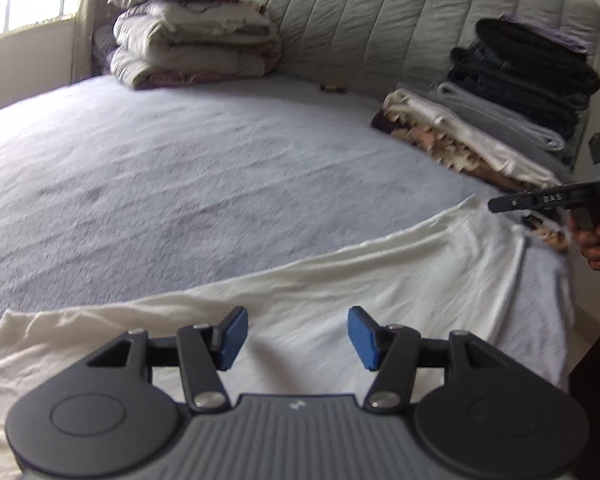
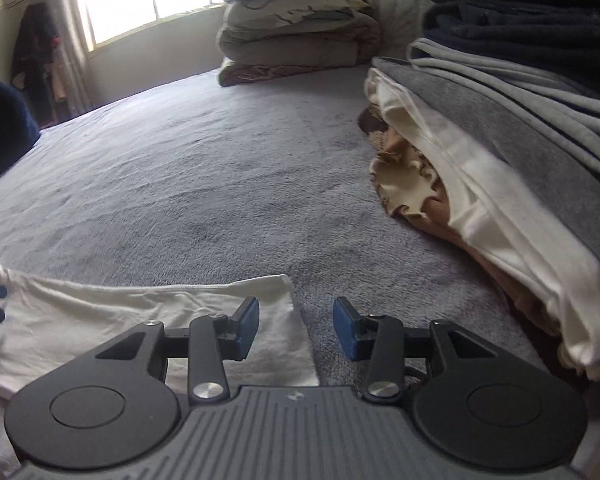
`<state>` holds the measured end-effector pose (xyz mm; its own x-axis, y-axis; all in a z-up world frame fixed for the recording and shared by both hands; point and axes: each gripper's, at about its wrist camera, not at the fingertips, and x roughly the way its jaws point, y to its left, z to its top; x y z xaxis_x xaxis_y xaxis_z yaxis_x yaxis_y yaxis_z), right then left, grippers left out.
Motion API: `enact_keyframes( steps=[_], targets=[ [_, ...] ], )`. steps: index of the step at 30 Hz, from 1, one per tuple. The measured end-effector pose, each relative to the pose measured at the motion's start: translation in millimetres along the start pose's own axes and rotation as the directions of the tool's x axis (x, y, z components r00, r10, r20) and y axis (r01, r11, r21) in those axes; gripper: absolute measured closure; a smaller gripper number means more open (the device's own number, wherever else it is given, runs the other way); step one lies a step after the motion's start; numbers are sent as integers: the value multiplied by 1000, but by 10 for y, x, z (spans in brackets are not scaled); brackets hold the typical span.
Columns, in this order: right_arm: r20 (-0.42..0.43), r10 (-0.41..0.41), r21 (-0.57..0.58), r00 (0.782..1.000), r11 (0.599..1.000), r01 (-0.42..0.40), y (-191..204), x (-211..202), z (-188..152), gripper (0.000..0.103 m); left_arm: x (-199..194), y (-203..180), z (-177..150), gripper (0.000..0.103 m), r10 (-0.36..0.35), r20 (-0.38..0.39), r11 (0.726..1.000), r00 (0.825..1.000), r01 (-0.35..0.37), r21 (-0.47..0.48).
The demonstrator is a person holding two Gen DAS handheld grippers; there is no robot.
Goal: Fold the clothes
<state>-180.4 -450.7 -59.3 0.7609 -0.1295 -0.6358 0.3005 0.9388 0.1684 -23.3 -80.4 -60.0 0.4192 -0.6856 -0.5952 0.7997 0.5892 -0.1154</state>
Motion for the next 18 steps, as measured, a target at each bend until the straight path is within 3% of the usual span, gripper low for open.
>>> enact_keyframes(
  steps=[10, 18],
  targets=[
    [-143, 2, 219, 990, 975, 30, -39, -212, -72, 59, -54, -140, 16, 39, 44, -8, 999, 999, -44, 24],
    [-183, -17, 241, 983, 969, 62, 130, -308, -212, 59, -239, -161, 21, 34, 125, 12, 991, 992, -125, 36]
  ],
)
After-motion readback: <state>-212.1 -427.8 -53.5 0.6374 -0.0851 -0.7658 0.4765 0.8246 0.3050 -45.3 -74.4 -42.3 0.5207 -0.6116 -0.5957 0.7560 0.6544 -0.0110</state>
